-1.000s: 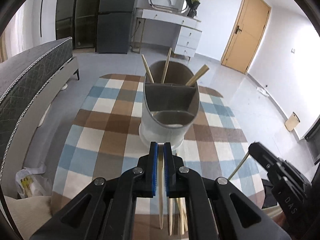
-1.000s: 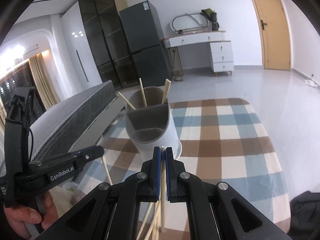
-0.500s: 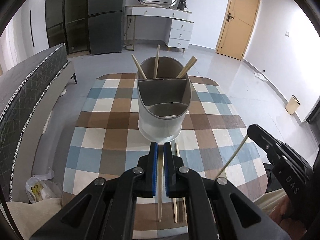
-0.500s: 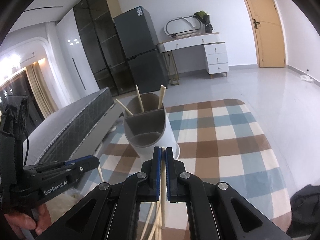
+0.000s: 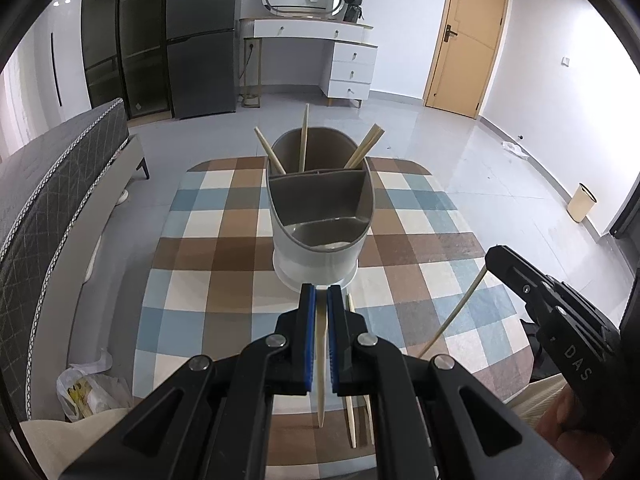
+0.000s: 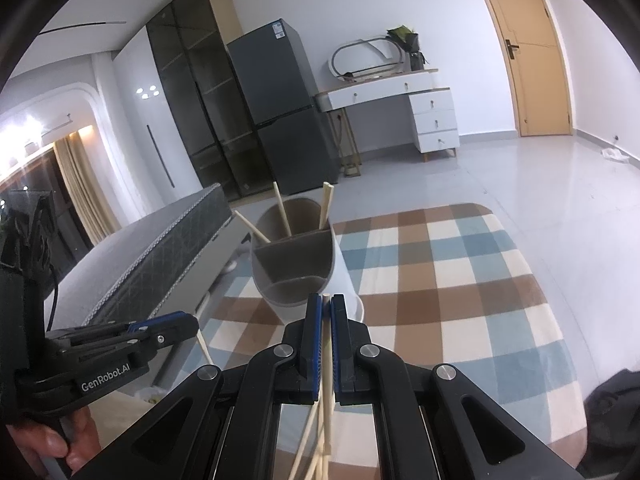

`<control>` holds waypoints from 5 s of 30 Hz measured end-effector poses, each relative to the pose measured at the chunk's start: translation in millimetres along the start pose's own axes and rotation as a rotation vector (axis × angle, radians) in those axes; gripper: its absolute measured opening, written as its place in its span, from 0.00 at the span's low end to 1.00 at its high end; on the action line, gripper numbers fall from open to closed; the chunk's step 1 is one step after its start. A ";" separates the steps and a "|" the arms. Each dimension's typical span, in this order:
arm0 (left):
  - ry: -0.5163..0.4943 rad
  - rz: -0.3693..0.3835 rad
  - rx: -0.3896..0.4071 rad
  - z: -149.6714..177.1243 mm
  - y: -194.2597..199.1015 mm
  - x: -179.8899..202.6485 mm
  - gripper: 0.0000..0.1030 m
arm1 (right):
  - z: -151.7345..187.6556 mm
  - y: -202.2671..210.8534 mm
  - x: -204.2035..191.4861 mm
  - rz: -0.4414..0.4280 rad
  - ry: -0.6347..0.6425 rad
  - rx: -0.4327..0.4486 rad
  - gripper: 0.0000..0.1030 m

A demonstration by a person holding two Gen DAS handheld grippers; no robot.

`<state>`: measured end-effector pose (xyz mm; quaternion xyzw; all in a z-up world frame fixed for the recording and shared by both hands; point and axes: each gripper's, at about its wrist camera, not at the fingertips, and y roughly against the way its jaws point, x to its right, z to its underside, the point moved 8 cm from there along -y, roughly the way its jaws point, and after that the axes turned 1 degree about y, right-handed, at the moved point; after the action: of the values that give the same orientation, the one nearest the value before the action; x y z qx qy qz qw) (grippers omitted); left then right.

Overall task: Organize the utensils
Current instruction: 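Lift both held chopsticks and carry them above the utensil holder, then open both tools to drop the chopsticks into the holder, then raise both open tools away from the holder, then lower both open tools down to the remaining chopsticks beside the holder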

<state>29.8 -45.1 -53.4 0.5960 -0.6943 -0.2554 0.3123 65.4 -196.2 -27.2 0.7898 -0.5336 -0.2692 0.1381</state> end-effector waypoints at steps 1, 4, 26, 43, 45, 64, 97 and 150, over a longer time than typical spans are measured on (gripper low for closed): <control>0.000 0.002 0.000 -1.3 0.7 0.3 0.01 | -1.1 0.3 -0.3 -0.003 -0.001 0.004 0.03; -0.004 0.006 0.009 -6.3 3.7 0.2 0.01 | -3.8 -0.6 1.6 -0.012 -0.021 0.004 0.03; 0.089 0.110 0.142 -122.2 51.6 -0.4 0.01 | -97.1 7.2 -0.9 -0.043 -0.039 0.105 0.04; 0.181 0.132 0.264 -198.0 17.5 -39.2 0.01 | -205.5 -51.7 -30.8 -0.079 0.072 0.207 0.04; 0.191 0.130 0.245 -196.7 4.9 -43.2 0.01 | -207.9 -59.8 -33.0 -0.077 0.078 0.211 0.04; 0.192 0.135 0.193 -176.0 -44.1 -52.5 0.01 | -182.0 -102.7 -41.2 -0.077 0.146 0.149 0.04; 0.173 0.021 0.155 -147.3 20.7 -39.2 0.69 | -138.6 -40.3 -18.0 -0.016 0.079 0.041 0.53; 0.204 -0.142 -0.003 18.3 -54.6 -57.7 0.89 | 54.7 -31.4 17.1 0.064 -0.029 -0.295 0.76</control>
<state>58.3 2.8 -112.9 0.6660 -0.6146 -0.2160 0.3635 63.1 -195.8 -92.4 0.7396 -0.5149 -0.3515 0.2536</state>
